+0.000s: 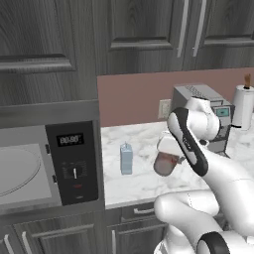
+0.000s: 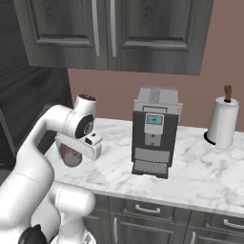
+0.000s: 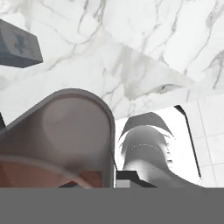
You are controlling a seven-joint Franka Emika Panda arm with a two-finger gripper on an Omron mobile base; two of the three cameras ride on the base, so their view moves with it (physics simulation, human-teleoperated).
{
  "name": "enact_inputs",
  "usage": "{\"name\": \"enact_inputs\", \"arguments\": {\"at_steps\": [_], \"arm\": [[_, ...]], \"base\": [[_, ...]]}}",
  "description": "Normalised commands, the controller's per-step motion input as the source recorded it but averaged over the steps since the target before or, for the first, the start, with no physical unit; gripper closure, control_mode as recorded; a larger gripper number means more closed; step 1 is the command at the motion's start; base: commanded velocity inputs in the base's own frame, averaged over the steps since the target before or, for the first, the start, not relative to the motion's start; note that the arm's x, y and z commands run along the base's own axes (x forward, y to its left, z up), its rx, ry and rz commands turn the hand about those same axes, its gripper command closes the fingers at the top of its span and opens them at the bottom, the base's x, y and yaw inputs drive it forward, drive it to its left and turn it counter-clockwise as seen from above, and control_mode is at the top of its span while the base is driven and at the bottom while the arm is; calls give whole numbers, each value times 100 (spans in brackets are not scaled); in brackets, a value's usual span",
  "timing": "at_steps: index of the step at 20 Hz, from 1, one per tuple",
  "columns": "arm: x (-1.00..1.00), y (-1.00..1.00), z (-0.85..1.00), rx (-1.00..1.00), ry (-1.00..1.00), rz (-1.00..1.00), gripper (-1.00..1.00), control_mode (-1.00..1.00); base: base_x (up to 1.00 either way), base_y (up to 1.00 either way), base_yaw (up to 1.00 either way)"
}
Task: Place the microwavable item in the microwave. Then, close the microwave door and press the start button.
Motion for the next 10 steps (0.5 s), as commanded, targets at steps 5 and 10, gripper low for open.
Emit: {"name": "enact_inputs", "arguments": {"at_steps": [5,10], "arm": [[-40,-6,46,3,0,-2,100,-100],[-10,0,9,1,10,0,100,-100]], "base": [[0,0,0],[0,0,0]]}}
